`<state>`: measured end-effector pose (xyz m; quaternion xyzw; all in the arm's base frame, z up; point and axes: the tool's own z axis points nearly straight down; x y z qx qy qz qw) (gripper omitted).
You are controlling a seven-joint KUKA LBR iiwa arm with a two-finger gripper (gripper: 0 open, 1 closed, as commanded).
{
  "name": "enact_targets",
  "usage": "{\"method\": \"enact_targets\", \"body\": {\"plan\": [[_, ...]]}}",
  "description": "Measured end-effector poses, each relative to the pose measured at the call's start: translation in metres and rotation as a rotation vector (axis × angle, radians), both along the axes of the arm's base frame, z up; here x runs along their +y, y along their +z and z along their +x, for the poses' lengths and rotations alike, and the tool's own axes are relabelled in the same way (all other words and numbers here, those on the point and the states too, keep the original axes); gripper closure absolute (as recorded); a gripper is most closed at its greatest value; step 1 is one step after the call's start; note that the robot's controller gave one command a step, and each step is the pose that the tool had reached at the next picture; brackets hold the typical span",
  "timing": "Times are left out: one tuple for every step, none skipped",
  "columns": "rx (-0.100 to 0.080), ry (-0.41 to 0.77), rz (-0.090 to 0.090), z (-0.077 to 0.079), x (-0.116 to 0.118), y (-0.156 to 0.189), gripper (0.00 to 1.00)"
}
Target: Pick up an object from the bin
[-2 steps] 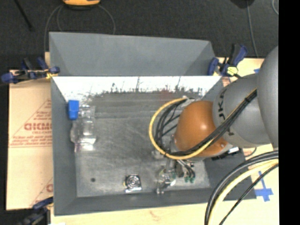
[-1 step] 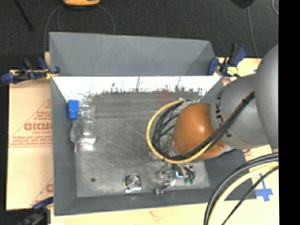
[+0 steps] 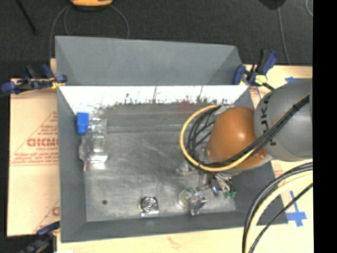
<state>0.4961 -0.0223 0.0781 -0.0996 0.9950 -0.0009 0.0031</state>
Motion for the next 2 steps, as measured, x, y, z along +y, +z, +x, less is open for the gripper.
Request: {"method": "enact_targets", "body": {"plan": [[-0.005,-0.001,0.002,0.001,0.002,0.001,1.0],[-0.005,0.071,-0.001,0.013,0.006,0.13,1.0]]}}
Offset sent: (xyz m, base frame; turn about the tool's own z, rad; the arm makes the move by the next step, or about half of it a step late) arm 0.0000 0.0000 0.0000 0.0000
